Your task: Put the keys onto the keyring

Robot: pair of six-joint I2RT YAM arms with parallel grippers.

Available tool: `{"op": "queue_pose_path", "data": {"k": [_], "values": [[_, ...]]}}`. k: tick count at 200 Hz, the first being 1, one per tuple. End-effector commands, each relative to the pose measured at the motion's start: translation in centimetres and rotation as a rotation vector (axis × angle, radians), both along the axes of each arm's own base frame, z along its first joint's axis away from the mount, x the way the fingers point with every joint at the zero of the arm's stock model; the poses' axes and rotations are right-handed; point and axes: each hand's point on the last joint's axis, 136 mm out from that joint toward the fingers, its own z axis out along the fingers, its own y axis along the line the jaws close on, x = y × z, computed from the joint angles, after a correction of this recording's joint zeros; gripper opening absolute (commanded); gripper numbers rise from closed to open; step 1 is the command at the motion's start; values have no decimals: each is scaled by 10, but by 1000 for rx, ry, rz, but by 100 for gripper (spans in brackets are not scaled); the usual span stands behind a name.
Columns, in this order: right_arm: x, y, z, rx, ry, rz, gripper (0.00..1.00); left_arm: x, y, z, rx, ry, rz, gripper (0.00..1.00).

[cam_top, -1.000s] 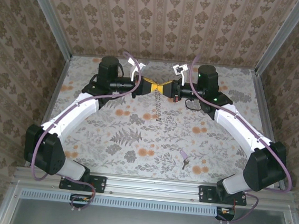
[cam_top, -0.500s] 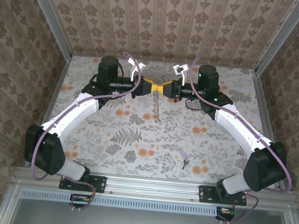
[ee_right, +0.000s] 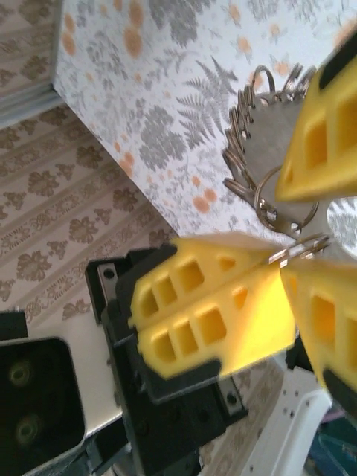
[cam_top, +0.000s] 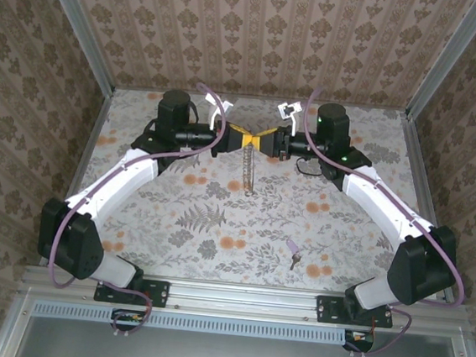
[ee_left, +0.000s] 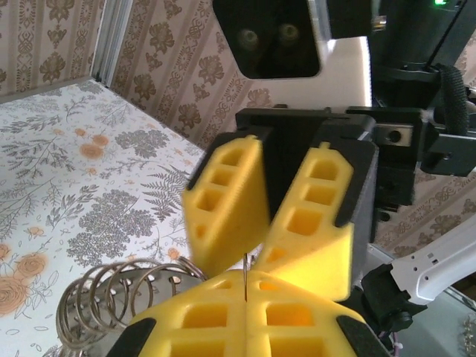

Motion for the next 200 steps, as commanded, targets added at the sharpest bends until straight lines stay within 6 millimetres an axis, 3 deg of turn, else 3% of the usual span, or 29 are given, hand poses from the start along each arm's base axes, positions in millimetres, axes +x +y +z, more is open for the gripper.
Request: {"op": "queue_pose_path", "data": {"k": [1,12,17,44,79,103,134,172,200], "values": [[-7,-7,36,52,-105,-33,43,-15,-5,-3,9,-27,-11,0],[-4,-12,31,49,-86,-53,48,-14,-3,-2,6,-40,13,0],[-11,-17,41,60,-106,-62,49,-14,-2,-2,4,-42,18,0],[-18,-33,42,64,-94,-115,59,-13,2,-2,3,-54,46,0],[-24,-54,19,-1,-4,-235,64,-13,6,-4,6,-67,67,0],[-24,-76,-19,-107,146,-379,64,-12,10,-5,0,-100,103,0],[-35,-108,-85,-256,376,-555,62,-10,14,-2,-9,-146,140,0],[-76,-136,-161,-493,546,-669,55,-11,17,3,-12,-170,153,0],[-107,-149,-201,-647,615,-716,54,-11,18,4,-15,-172,155,0]]}}
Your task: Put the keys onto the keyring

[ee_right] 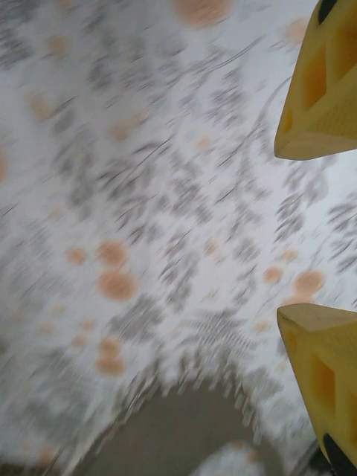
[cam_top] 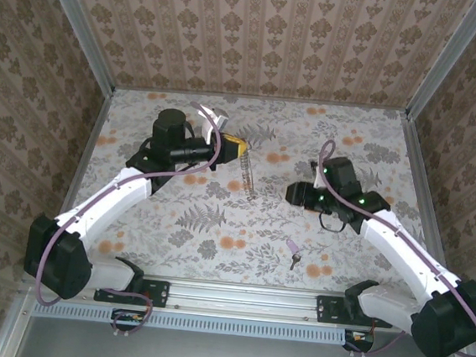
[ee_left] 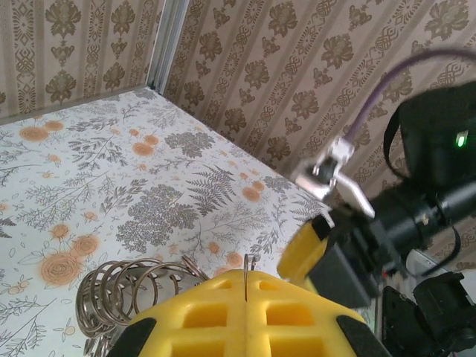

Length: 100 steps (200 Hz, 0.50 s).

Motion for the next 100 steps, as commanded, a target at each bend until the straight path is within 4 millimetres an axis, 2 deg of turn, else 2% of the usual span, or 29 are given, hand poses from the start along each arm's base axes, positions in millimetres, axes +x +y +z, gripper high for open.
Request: {"op": "queue_pose_path", "data": {"k": [1,40,100], "values": [[-31,-30,-36,-172,116,-98,54,-4,3,24,-40,-105,2,0],[-60,-40,-69,-292,201,-115,50,-8,4,25,-48,-109,-3,0],[-85,-41,-94,-330,272,-106,42,-12,7,29,-50,-120,-4,0]]}}
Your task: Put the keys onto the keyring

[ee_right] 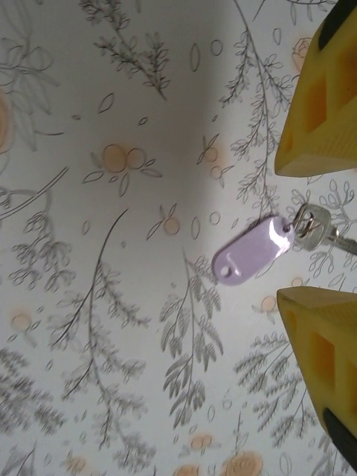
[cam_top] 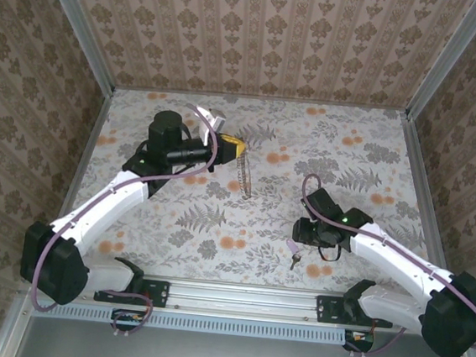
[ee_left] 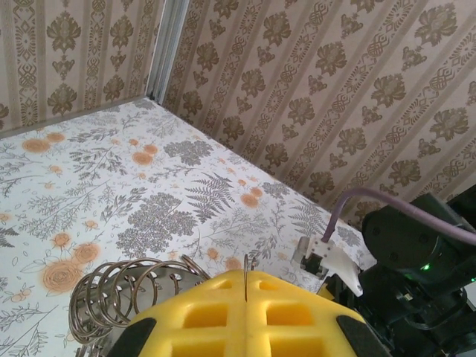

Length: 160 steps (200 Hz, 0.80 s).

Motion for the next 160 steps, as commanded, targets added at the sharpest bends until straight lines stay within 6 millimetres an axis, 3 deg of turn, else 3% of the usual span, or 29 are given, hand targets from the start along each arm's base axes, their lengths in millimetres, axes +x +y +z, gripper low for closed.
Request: {"op": "queue_pose_path", "data": {"k": [1,55,160], "values": [[-13,-11,-11,-46,40,-39,42,-5,2,21,-33,-90,-7,0],[-25,-3,-28,-26,82,-33,36,-6,2,25,-38,-95,-15,0],[-26,8,-48,-18,117,-11,28,-7,2,27,-39,-99,-15,0]]}}
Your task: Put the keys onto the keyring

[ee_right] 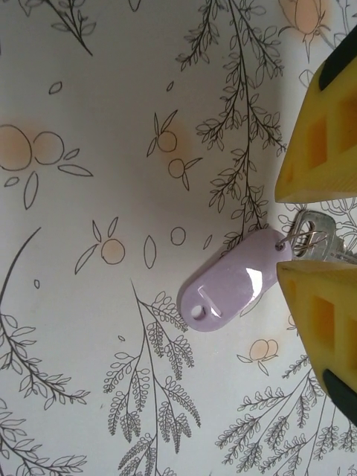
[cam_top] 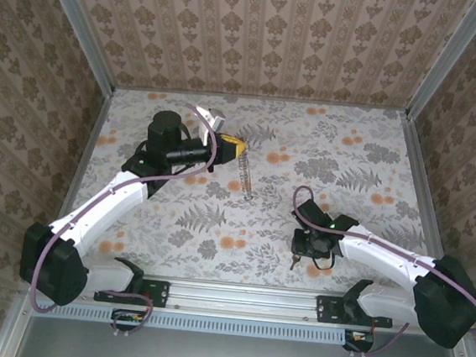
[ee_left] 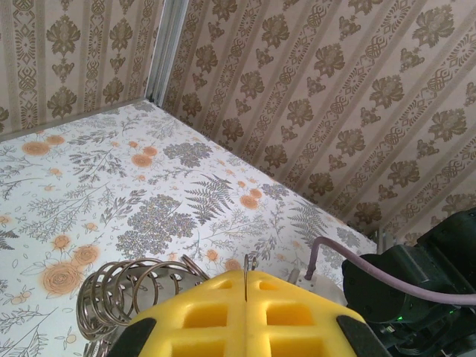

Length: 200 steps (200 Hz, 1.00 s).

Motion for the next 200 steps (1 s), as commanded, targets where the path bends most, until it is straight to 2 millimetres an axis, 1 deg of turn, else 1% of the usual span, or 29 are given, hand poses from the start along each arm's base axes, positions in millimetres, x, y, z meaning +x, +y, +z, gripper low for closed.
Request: {"op": "queue_pose_path", "data": {"k": [1,92,139,158,170,184,200], "values": [[-6,1,-7,4,23,2,28,-6,2,25,-37,-96,-14,0],[-10,1,-15,1,39,10,23,-5,1,25,-38,-92,-14,0],[-8,4,-16,10,38,18,18,-5,1,24,-38,-90,-13,0],[-8,5,-16,10,40,23,14,-4,1,24,-39,-90,-12,0],[-8,5,-16,10,40,26,9,-4,1,24,-38,-90,-10,0],[-6,6,-14,14,34,29,0,-4,1,24,-39,-90,-13,0],[-5,7,-9,17,22,37,0,-4,1,24,-39,-90,-13,0]]}}
